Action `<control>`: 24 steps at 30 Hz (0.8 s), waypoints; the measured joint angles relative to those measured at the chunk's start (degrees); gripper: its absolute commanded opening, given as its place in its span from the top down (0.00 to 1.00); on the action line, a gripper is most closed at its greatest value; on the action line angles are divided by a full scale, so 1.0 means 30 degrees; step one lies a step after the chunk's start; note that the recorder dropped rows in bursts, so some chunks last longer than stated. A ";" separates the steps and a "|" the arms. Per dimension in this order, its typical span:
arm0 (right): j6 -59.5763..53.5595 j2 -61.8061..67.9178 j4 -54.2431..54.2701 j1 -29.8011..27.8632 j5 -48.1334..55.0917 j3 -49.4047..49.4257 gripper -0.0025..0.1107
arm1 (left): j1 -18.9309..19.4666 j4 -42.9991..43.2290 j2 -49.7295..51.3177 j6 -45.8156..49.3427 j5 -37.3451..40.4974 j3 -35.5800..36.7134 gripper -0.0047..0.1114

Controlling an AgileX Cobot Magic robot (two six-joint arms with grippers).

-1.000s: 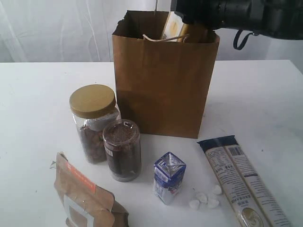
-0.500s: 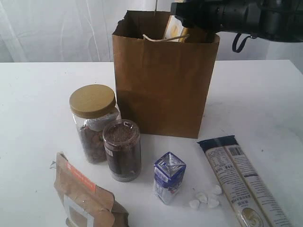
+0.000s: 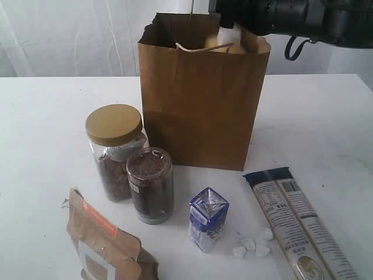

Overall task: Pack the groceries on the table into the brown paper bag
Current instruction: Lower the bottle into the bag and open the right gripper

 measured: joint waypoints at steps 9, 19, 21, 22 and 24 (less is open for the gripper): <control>0.0000 -0.0035 0.0115 0.0000 0.0105 0.0000 0.27 | 0.0000 0.0000 0.0000 0.0000 0.0000 0.0000 0.96; 0.0000 -0.0035 0.0115 0.0000 0.0473 0.0000 0.27 | 0.0000 0.0000 0.0000 0.0000 0.0000 0.0000 0.96; 0.0101 -0.0035 0.0115 0.0000 0.0945 0.0000 0.27 | 0.0000 0.0000 0.0000 0.0000 0.0000 0.0000 0.96; 0.0236 -0.0035 0.0115 0.0000 0.1303 0.0000 0.27 | 0.0000 0.0000 0.0000 0.0000 0.0000 0.0000 0.96; 0.0422 -0.0035 0.0149 0.0000 0.2229 0.0000 0.27 | 0.0000 0.0000 0.0000 0.0000 0.0000 0.0000 0.96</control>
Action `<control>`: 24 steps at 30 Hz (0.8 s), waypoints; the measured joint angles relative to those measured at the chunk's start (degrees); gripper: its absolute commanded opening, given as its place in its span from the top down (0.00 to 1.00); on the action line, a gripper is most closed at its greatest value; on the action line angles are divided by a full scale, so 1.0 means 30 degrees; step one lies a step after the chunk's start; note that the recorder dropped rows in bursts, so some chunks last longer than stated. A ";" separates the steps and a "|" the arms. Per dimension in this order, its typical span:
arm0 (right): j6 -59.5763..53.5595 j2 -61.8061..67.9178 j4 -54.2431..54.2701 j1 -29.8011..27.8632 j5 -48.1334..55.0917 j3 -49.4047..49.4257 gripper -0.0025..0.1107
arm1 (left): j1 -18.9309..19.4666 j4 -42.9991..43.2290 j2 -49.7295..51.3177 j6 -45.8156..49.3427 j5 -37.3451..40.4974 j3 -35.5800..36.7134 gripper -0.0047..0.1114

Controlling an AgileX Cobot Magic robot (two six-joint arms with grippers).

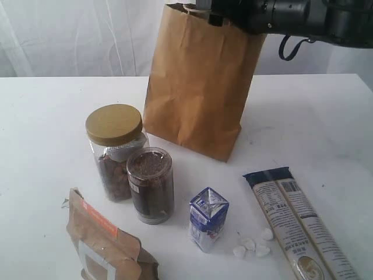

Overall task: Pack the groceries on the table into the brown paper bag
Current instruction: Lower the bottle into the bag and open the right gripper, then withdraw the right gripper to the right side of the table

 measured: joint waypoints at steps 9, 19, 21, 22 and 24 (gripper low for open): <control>0.1147 -0.1680 -0.3959 0.0000 0.4008 0.0000 0.27 | 0.0000 0.0000 0.0000 0.0000 0.0000 0.0000 0.96; 0.1728 -0.2893 -0.6490 0.0000 0.4697 0.0000 0.27 | 0.0000 0.0000 0.0000 0.0000 0.0000 0.0000 0.96; 0.4020 -0.3681 -1.0743 0.0000 0.4927 0.0000 0.27 | 0.0000 0.0000 0.0000 0.0000 0.0000 0.0000 0.96; 0.6454 -0.4134 -1.4922 0.0000 0.5410 0.0000 0.27 | 0.0000 0.0000 0.0000 0.0000 0.0000 0.0000 0.96; 1.1585 -0.4832 -2.1956 0.0000 0.7082 0.0000 0.27 | 0.0000 0.0000 0.0000 0.0000 0.0000 0.0000 0.96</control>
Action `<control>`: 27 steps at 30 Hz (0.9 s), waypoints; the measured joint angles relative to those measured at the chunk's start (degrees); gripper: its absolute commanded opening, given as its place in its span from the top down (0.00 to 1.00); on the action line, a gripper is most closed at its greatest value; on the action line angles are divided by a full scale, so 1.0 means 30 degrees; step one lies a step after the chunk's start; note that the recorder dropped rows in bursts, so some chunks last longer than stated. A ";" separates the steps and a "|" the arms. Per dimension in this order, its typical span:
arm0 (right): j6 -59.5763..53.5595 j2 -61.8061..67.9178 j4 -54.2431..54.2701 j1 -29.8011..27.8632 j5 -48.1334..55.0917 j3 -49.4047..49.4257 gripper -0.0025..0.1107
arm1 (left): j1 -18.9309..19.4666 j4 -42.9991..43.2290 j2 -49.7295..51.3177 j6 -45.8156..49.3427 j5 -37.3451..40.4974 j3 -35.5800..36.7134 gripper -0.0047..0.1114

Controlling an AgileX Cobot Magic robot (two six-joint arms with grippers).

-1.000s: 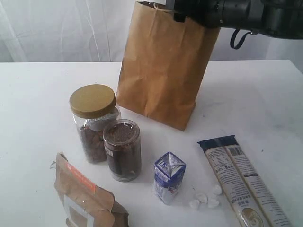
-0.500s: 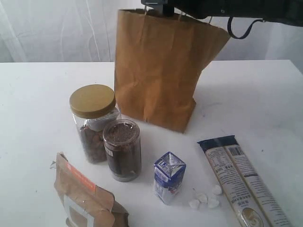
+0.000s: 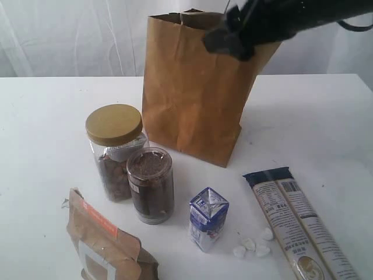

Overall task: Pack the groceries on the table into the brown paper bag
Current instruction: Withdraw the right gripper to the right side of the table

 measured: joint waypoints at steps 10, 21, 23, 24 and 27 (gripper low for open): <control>0.7705 -0.2707 -1.0634 0.0000 0.8024 -0.0030 0.27 | 0.0000 0.0000 0.0000 0.0000 0.0000 0.0000 0.96; 0.7980 -0.2673 -0.8742 0.0000 1.0596 0.3575 0.28 | 0.0000 0.0000 0.0000 0.0000 0.0000 0.0000 0.96; 0.8558 -0.2639 -0.8814 0.0000 1.0150 0.4749 0.33 | 0.0000 0.0000 0.0000 0.0000 0.0000 0.0000 0.96; 0.8982 -0.2639 -0.9023 0.0000 0.9824 0.5342 0.37 | 0.0000 0.0000 0.0000 0.0000 0.0000 0.0000 0.96; 1.0358 -0.2639 -0.9937 0.0000 0.8614 0.6836 0.54 | 0.0000 0.0000 0.0000 0.0000 0.0000 0.0000 0.96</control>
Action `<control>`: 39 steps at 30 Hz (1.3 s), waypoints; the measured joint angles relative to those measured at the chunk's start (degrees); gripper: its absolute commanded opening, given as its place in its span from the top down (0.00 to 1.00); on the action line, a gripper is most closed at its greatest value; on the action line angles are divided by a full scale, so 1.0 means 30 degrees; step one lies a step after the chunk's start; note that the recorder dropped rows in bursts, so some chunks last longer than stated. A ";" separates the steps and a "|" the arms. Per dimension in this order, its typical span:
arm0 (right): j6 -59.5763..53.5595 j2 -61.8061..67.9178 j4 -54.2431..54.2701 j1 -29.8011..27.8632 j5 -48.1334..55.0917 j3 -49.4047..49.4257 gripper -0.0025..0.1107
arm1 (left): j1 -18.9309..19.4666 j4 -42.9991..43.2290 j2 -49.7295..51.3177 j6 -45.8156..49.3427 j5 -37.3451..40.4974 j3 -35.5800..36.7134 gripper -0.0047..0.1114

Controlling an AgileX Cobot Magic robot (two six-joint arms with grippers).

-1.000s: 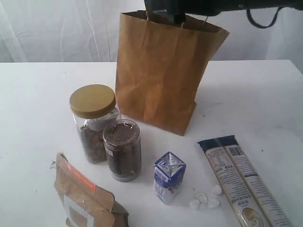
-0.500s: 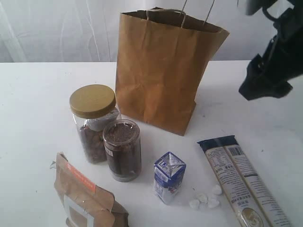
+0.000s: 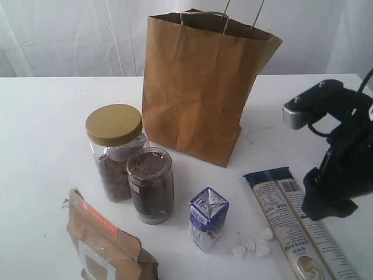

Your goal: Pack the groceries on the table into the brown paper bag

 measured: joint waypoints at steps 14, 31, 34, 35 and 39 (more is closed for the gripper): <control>0.7059 -0.0042 -0.4280 0.0000 -0.7381 0.4699 0.98 | 0.0000 0.0000 0.0000 0.0000 0.0000 0.0000 0.96; -0.1911 0.0021 0.4551 -0.6292 -0.7818 -0.0201 0.98 | 0.0000 0.0337 0.0000 0.0000 -0.0077 0.0000 0.96; -0.4818 0.1276 0.6397 -0.6324 -0.6133 -0.4184 0.98 | 0.0000 0.0352 0.0000 0.0000 -0.0077 0.0000 0.96; -0.6043 0.1823 0.6702 -0.6324 -0.5528 -0.5638 0.98 | 0.0000 0.0352 0.0000 0.0000 -0.0077 0.0000 0.96; -1.1763 0.3797 0.8151 -0.6391 -0.3178 -0.9901 0.98 | 0.0000 0.0400 0.0000 0.0000 -0.0077 0.0000 0.96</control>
